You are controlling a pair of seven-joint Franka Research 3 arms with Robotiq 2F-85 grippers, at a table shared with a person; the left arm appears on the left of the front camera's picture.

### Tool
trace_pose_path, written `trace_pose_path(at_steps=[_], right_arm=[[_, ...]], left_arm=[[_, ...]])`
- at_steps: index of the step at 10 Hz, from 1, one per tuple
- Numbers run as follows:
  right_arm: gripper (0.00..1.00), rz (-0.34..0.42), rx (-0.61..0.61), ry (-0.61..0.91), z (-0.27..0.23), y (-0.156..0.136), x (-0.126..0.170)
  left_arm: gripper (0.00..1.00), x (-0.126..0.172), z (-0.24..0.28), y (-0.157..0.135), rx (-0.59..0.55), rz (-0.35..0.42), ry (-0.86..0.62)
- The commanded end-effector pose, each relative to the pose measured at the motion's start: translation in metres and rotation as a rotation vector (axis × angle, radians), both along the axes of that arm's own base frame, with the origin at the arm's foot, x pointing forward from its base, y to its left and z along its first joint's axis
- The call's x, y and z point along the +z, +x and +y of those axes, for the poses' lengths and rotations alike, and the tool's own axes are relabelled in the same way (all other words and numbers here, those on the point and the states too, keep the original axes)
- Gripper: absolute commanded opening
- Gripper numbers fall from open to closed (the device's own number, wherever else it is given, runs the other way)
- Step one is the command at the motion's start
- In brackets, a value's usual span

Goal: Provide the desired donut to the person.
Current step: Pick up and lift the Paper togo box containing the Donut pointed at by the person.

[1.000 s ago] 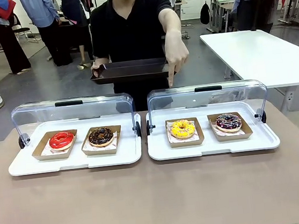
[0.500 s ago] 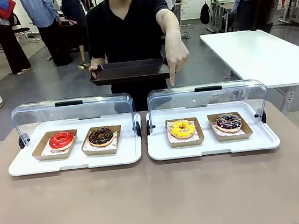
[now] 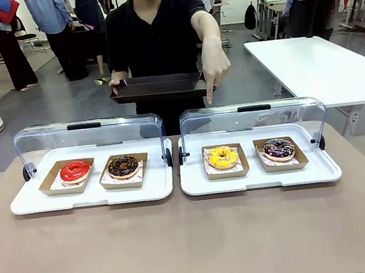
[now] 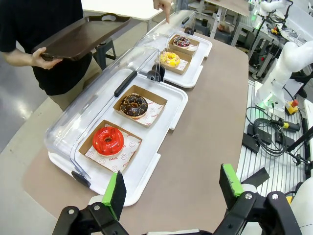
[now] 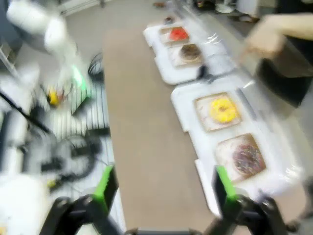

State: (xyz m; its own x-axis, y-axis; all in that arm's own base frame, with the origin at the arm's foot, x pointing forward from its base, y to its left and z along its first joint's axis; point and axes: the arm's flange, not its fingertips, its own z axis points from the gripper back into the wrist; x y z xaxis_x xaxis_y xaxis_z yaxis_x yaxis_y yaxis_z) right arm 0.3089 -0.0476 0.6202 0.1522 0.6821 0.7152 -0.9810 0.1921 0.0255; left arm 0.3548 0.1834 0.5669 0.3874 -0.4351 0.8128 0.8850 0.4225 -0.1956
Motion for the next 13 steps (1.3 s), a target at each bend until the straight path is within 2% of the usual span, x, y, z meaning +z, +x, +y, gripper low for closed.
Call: trace_pose_path(at_steps=[1, 3, 4, 8, 10, 11, 13], right_arm=[[1.00, -0.109, 0.190, -0.231, 0.074, 0.004, -0.010], [1.00, -0.153, 0.289, -0.408, 0.136, 0.003, -0.044], [1.00, -0.132, 0.309, -0.450, 0.154, 0.006, -0.058], [1.00, -0.103, 0.192, -0.532, 0.184, 0.029, -0.100], [1.00, -0.073, 0.205, -0.514, 0.186, 0.028, -0.107], [1.00, -0.100, 0.218, -0.519, 0.182, 0.031, -0.102], [1.00, -0.100, 0.218, -0.519, 0.182, 0.031, -0.102]], left_arm=[[1.00, 0.000, 0.001, -0.001, 0.002, -0.006, -0.012], [1.00, 0.000, 0.001, -0.001, 0.002, -0.006, -0.012], [1.00, 0.000, 0.001, -0.001, 0.002, -0.006, -0.012], [1.00, 0.000, 0.001, -0.001, 0.002, -0.006, -0.012], [1.00, 0.000, 0.001, -0.001, 0.002, -0.006, -0.012], [1.00, 0.000, 0.001, -0.001, 0.002, -0.006, -0.012], [1.00, 0.000, 0.001, -0.001, 0.002, -0.006, -0.012]])
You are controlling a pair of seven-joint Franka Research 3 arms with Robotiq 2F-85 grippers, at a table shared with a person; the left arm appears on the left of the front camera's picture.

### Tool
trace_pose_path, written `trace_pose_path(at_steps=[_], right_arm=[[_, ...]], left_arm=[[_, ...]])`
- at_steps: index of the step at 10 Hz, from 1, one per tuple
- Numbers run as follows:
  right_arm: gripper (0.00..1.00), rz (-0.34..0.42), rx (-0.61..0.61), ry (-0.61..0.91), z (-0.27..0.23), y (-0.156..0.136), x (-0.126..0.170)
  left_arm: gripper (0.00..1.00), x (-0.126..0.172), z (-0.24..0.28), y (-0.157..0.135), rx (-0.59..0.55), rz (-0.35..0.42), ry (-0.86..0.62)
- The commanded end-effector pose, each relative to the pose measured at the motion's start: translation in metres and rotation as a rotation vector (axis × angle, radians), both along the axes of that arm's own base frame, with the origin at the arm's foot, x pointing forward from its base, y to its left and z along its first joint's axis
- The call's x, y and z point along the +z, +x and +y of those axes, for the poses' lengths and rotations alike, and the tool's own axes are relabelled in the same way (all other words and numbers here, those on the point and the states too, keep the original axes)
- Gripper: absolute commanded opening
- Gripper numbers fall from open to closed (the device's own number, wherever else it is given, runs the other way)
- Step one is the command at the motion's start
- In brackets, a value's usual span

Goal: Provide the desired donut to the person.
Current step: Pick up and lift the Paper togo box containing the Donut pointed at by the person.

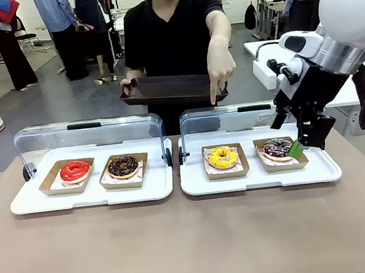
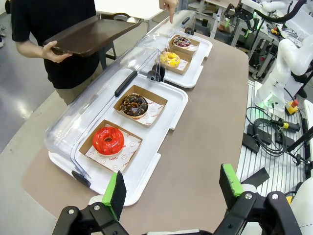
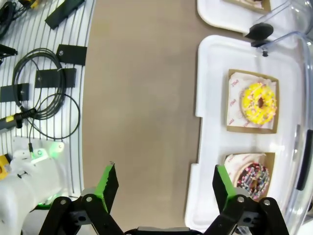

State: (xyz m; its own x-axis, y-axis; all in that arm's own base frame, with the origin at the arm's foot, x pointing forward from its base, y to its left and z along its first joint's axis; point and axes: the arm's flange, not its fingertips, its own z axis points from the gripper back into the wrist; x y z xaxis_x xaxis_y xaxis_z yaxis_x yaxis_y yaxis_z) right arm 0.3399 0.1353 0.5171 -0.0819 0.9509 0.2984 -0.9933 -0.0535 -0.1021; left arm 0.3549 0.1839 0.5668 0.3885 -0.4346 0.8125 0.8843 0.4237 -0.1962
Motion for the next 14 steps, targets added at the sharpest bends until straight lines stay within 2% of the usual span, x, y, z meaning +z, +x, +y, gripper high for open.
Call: trace_pose_path(at_steps=[1, 6, 8, 11, 14], right_arm=[[1.00, -0.012, -0.003, -0.016, 0.000, 0.000, 0.001], [1.00, 0.000, 0.006, 0.006, 0.000, 0.000, 0.001], [1.00, 0.037, 0.040, -0.069, 0.040, -0.004, -0.023], [1.00, 0.086, 0.042, -0.117, 0.074, -0.005, -0.051], [1.00, 0.102, 0.044, -0.137, 0.091, -0.001, -0.063]], left_arm=[[1.00, 0.000, 0.000, -0.001, 0.001, -0.006, -0.012], [1.00, 0.000, 0.000, -0.001, 0.001, -0.006, -0.012], [1.00, 0.000, 0.000, -0.001, 0.001, -0.006, -0.012], [1.00, 0.000, 0.000, -0.001, 0.001, -0.006, -0.012], [1.00, 0.000, 0.000, -0.001, 0.001, -0.006, -0.012]])
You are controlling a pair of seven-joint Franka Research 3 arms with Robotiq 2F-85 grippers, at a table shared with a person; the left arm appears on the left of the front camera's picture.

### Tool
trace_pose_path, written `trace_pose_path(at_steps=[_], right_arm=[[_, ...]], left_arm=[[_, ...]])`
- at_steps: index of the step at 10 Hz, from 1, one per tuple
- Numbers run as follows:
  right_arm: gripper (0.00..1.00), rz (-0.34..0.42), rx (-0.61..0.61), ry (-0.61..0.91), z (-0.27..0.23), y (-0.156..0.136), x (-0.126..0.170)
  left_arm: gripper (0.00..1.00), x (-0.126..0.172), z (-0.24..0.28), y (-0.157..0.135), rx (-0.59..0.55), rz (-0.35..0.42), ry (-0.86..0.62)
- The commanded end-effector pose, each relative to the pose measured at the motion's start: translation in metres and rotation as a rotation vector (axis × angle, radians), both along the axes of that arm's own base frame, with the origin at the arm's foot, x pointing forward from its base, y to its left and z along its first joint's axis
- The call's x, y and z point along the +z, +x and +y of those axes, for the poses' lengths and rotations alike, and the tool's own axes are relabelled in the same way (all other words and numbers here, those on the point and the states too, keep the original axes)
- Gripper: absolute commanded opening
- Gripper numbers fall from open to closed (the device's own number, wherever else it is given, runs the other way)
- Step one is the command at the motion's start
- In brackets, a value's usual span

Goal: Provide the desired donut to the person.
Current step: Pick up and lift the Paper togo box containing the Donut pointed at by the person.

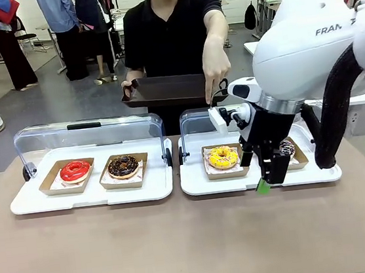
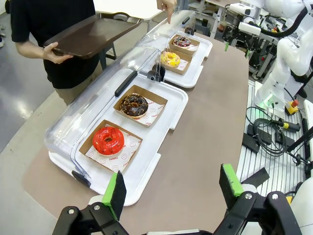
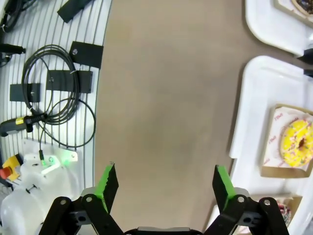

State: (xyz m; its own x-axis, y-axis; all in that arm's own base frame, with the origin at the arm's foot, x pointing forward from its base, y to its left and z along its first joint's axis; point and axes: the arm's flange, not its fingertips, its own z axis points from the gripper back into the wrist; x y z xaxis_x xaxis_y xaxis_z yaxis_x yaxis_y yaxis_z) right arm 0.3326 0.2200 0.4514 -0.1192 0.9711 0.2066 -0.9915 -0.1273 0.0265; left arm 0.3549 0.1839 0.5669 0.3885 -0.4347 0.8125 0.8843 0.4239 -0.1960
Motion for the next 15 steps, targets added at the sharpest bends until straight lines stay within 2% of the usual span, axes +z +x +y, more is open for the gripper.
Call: trace_pose_path(at_steps=[1, 3, 4, 8, 9, 12, 15], right_arm=[[1.00, -0.020, -0.029, -0.030, 0.007, 0.009, 0.000], [1.00, -0.025, -0.115, -0.076, 0.011, 0.010, 0.003], [1.00, -0.001, -0.017, -0.002, 0.002, 0.005, -0.002], [1.00, -0.006, -0.043, -0.013, 0.004, 0.006, 0.000], [1.00, -0.040, -0.103, -0.075, 0.009, 0.013, -0.011], [1.00, -0.088, -0.166, -0.137, 0.013, 0.051, -0.038], [1.00, -0.109, -0.143, -0.120, 0.009, 0.083, -0.065]], left_arm=[[1.00, 0.000, 0.000, -0.001, 0.000, -0.006, -0.013], [1.00, 0.000, 0.000, -0.001, 0.000, -0.006, -0.013], [1.00, 0.000, 0.000, -0.001, 0.000, -0.006, -0.013], [1.00, 0.000, 0.000, -0.001, 0.000, -0.006, -0.013], [1.00, 0.000, 0.000, -0.001, 0.000, -0.006, -0.013], [1.00, 0.000, 0.000, -0.001, 0.000, -0.006, -0.013], [1.00, 0.000, 0.000, -0.001, 0.000, -0.006, -0.013]])
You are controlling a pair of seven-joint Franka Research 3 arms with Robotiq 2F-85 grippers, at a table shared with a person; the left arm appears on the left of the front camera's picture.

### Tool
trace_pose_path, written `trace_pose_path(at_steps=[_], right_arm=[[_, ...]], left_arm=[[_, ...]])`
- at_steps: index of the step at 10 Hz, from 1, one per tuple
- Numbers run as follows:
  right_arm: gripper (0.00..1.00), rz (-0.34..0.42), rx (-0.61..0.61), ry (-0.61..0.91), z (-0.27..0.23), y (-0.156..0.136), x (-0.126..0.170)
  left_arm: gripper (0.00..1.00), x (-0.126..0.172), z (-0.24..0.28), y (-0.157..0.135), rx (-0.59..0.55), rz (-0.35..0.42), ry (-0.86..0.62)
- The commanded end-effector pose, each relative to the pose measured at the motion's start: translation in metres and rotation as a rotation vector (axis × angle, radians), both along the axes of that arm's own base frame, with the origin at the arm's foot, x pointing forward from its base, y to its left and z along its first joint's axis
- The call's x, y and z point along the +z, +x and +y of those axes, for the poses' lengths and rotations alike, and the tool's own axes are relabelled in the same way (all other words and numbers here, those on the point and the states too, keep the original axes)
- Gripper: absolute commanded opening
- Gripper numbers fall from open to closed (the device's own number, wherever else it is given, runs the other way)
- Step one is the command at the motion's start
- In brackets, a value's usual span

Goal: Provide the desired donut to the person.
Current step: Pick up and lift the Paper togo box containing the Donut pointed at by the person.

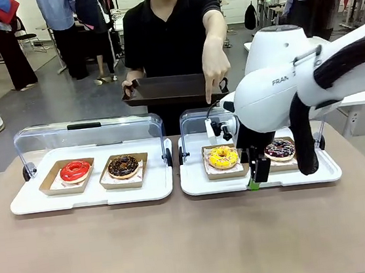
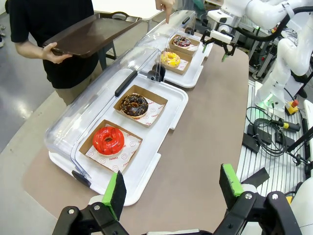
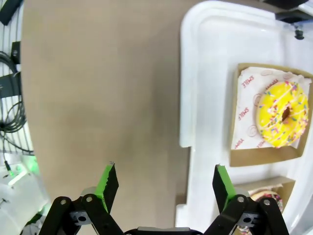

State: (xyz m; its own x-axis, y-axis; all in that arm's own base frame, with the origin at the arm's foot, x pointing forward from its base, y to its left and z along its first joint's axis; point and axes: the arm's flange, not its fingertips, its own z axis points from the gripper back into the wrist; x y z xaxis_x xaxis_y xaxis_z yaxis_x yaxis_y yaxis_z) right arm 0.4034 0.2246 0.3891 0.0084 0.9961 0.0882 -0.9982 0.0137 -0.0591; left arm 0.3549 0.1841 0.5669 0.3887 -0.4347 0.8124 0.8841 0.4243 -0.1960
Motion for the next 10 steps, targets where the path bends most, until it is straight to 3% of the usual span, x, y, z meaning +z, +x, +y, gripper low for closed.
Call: trace_pose_path(at_steps=[1, 4, 10], right_arm=[[1.00, -0.025, -0.004, -0.002, 0.004, 0.019, -0.009], [1.00, -0.017, -0.047, 0.014, 0.003, 0.040, -0.019], [1.00, -0.005, -0.031, 0.017, 0.001, 0.032, -0.015]], left_arm=[[1.00, 0.000, 0.000, -0.001, 0.000, -0.006, -0.013], [1.00, 0.000, 0.000, -0.001, 0.000, -0.006, -0.013], [1.00, 0.000, 0.000, -0.001, 0.000, -0.006, -0.013]])
